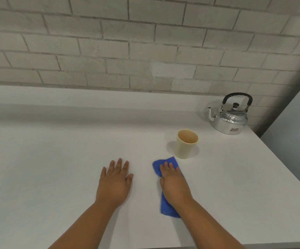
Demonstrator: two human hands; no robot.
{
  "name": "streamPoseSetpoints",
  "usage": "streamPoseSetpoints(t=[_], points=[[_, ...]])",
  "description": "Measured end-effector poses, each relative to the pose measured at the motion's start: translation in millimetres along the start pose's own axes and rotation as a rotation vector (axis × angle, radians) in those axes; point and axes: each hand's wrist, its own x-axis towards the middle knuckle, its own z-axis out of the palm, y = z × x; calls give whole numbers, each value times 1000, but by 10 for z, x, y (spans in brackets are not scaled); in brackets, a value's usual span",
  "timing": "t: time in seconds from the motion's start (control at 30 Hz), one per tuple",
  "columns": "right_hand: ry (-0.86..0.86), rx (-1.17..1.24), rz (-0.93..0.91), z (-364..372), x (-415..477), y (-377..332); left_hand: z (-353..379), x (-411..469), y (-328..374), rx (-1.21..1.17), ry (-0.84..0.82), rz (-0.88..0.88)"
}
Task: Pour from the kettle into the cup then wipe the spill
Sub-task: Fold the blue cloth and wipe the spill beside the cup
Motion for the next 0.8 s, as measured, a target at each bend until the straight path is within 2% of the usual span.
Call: streamPoseSetpoints(t=[0.13, 0.2, 0.27, 0.33, 0.4, 0.57, 0.7, 0.8], points=[[-98, 18, -106, 165, -186, -331, -7, -2, -2, -33, -7, 1], [-130, 214, -115, 117, -308, -294, -8, 2, -3, -44, -7, 1], [-126, 463, -46, -100, -321, -206, -8, 9, -8, -50, -5, -3], [-82, 544, -13, -318, -202, -100, -3, 9, -10, -51, -5, 0], [-106, 418, -68, -446, -46, -61, 1, 1, -13, -56, -2, 0], [-325, 103, -217, -412, 168, -146, 8, 1, -16, -58, -4, -7], [-342, -52, -245, -432, 242, -183, 10, 3, -16, -49, -5, -10], [-331, -36, -263, -459, 265, -185, 8, 4, -16, -47, -4, -11]])
